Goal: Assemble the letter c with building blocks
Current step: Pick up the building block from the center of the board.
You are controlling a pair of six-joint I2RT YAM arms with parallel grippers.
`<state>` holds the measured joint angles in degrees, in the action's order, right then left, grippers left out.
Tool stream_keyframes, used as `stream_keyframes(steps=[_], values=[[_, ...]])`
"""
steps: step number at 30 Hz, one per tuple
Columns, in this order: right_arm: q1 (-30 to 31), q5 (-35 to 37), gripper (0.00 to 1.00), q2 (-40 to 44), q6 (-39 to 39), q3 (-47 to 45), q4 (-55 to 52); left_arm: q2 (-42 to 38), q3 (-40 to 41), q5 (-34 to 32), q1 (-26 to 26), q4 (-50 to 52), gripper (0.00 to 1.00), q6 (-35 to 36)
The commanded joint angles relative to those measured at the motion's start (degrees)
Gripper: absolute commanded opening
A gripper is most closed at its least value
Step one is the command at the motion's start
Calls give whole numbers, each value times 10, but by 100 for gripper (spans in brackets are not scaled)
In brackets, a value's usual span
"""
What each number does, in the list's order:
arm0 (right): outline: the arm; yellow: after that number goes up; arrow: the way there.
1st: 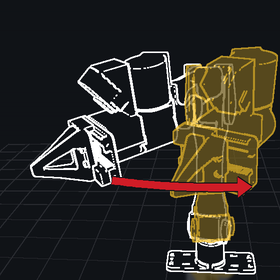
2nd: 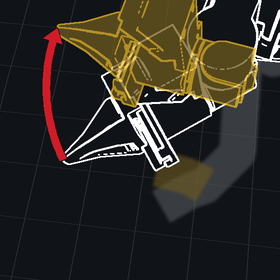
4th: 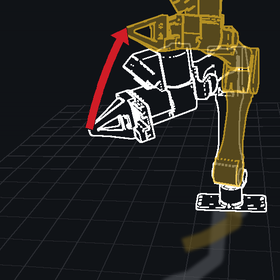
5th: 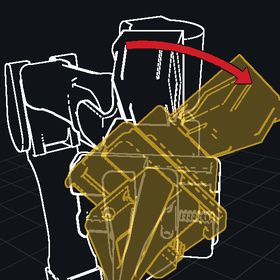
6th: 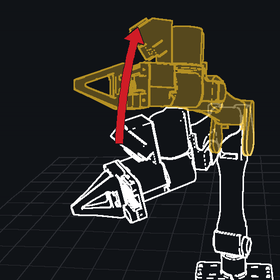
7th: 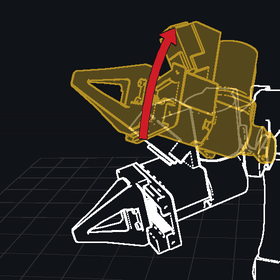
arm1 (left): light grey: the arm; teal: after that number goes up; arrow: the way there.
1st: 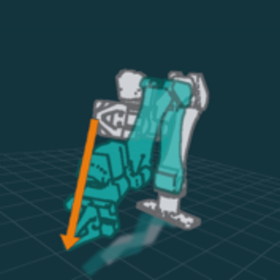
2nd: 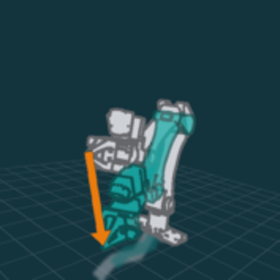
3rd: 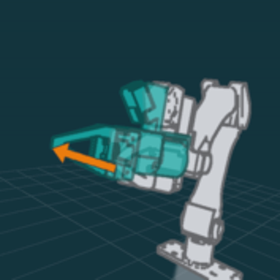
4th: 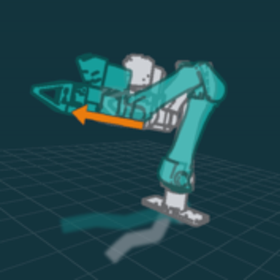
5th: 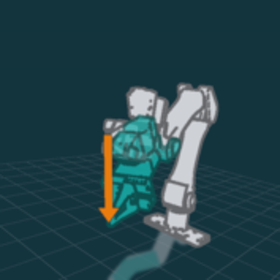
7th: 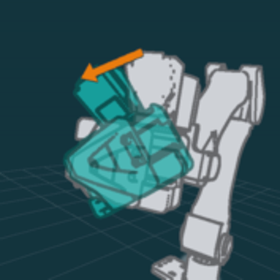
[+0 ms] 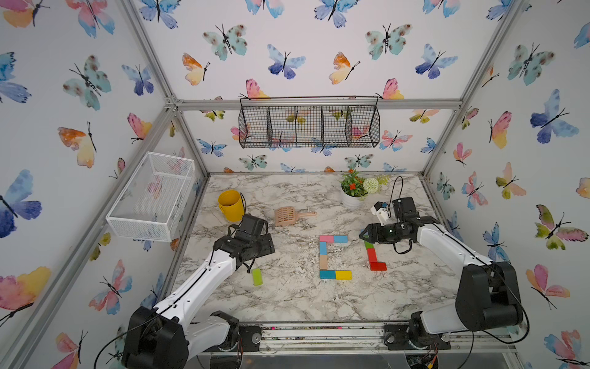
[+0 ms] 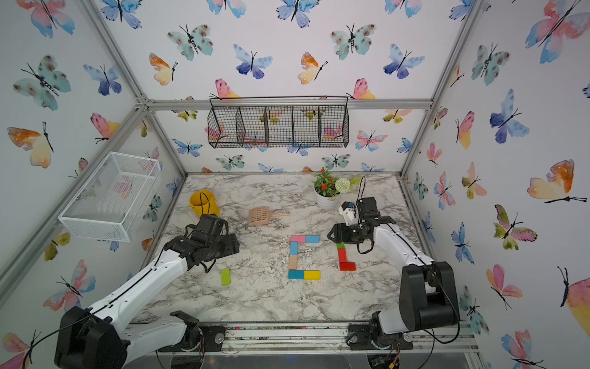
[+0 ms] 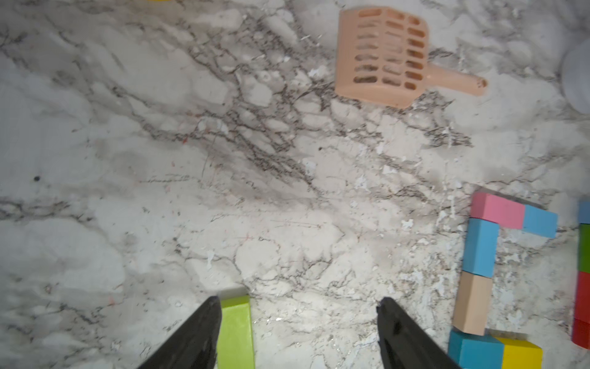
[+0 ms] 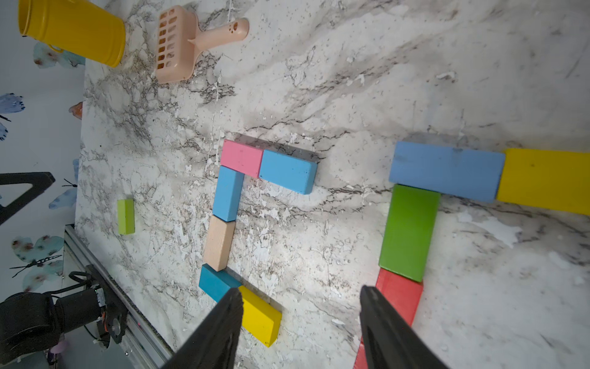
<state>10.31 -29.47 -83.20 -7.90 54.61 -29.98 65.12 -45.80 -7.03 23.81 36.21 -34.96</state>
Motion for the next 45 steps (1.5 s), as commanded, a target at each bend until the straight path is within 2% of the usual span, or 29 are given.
stream_keyframes(steps=[1, 5, 11, 25, 37, 45], values=[[5, -14, 62, 4, 2, -3, -3, -27, 14, -53, -3, 65, 77, -60], [6, -28, 62, -6, 9, -5, 7, -36, 31, -46, -3, 93, 74, -99], [5, -44, 62, -12, 17, -5, 15, -23, 69, -32, -3, 92, 72, -120], [6, -77, 62, -14, 16, -5, 21, -13, 115, -6, 21, 41, 70, -141], [5, -94, 62, -2, 0, -1, 22, 17, 134, -19, 38, 12, 68, -148], [5, -100, 62, -6, 1, 2, 19, 20, 157, -12, 38, -8, 61, -141]])
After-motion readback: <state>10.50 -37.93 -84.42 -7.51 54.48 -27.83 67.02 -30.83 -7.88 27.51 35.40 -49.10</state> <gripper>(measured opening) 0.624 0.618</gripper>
